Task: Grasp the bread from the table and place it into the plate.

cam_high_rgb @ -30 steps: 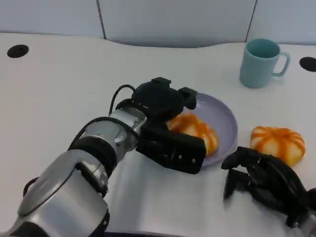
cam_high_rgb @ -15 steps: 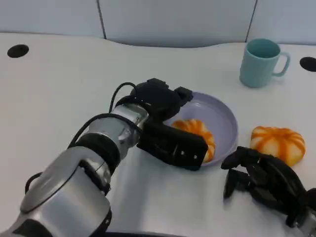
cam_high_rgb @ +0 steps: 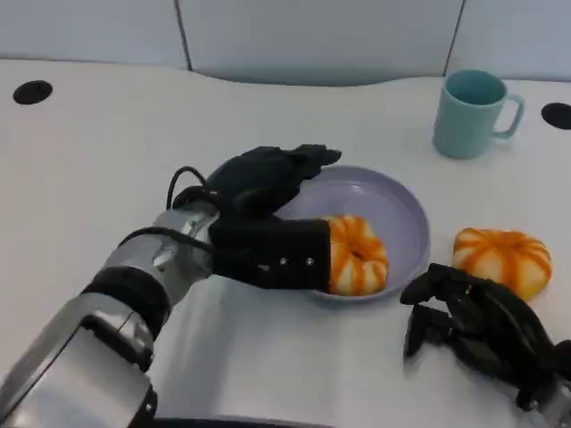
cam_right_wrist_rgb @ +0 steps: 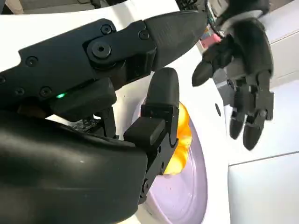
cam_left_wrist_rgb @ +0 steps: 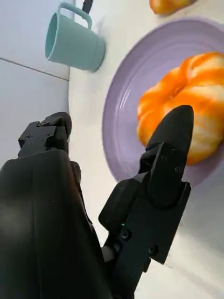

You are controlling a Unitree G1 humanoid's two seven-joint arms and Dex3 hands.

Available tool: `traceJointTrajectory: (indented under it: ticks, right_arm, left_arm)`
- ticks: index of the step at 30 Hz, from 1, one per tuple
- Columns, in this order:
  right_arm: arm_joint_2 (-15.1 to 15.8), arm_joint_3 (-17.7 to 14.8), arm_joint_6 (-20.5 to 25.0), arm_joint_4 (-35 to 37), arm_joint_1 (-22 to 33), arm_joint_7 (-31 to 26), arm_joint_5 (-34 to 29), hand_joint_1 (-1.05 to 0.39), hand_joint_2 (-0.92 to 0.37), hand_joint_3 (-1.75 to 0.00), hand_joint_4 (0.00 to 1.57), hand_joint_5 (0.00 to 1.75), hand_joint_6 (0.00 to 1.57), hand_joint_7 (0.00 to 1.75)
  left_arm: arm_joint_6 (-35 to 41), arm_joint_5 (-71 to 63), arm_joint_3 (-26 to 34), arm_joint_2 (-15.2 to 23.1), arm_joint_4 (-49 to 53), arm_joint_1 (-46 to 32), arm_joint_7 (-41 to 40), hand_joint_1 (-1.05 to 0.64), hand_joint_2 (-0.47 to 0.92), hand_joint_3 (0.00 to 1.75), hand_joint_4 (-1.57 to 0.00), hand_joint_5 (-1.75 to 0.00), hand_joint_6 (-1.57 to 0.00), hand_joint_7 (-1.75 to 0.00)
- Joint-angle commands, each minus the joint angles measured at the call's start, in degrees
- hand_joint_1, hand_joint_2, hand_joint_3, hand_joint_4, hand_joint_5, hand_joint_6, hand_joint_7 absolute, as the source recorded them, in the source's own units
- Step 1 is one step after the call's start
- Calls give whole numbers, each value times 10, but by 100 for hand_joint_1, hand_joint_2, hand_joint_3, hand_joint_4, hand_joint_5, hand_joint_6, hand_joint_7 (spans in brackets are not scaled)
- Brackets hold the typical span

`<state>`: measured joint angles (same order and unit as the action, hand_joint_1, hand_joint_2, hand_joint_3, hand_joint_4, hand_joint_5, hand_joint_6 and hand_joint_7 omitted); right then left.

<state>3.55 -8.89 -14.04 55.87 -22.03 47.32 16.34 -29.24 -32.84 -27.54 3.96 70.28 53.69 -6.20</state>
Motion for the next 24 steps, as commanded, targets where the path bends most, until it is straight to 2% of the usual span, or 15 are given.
traceJointTrajectory:
  ticks: [1,2,3,5,8,11,14,18,21,24]
  right_arm:
    - [5,-3,18,25,17,-6,-5,-51,-92,-8,60,161,75,100]
    - [5,-3,20,26,16,-6,-5,-51,-92,-9,60,161,75,100]
    - [6,-4,22,27,15,-7,-5,-52,-92,-8,61,160,76,100]
    - [6,-4,25,28,13,-8,-5,-52,-92,-8,62,160,76,99]
    - [8,0,21,26,13,-11,-10,-53,-92,-8,61,160,76,99]
    - [9,-2,20,28,13,-9,-9,-52,-92,-8,61,160,76,100]
    - [11,-1,11,34,12,-2,-11,-51,-92,-9,61,159,75,99]
    - [11,2,2,34,13,-5,-14,-50,-92,-10,61,161,75,100]
    - [10,1,3,32,14,-5,-12,-51,-92,-9,61,157,75,100]
    - [9,3,2,27,16,-7,-14,-52,-92,-9,63,157,75,99]
  left_arm:
    - [-70,79,65,18,-28,-45,34,-93,92,33,0,-60,0,-48]
    - [-96,104,85,19,-36,-61,39,-93,92,33,0,-65,0,-53]
    - [-117,131,106,19,-46,-79,46,-90,92,32,0,-80,0,-61]
    - [-143,170,137,17,-59,-102,61,-89,92,32,0,-99,0,-73]
    - [-153,235,180,14,-90,-140,108,-91,92,34,0,-107,-2,-79]
    - [-142,313,213,19,-133,-179,207,-92,92,36,0,-96,-2,-73]
    - [-122,373,238,26,-175,-212,287,-93,92,36,-2,-93,-7,-59]
    - [-87,445,270,22,-239,-263,360,-94,92,35,-14,-89,-13,-45]
    - [-13,536,301,9,-299,-298,430,-92,92,30,-21,-96,-16,-40]
    - [69,611,328,0,-359,-333,474,-91,92,21,-26,-109,-26,-37]
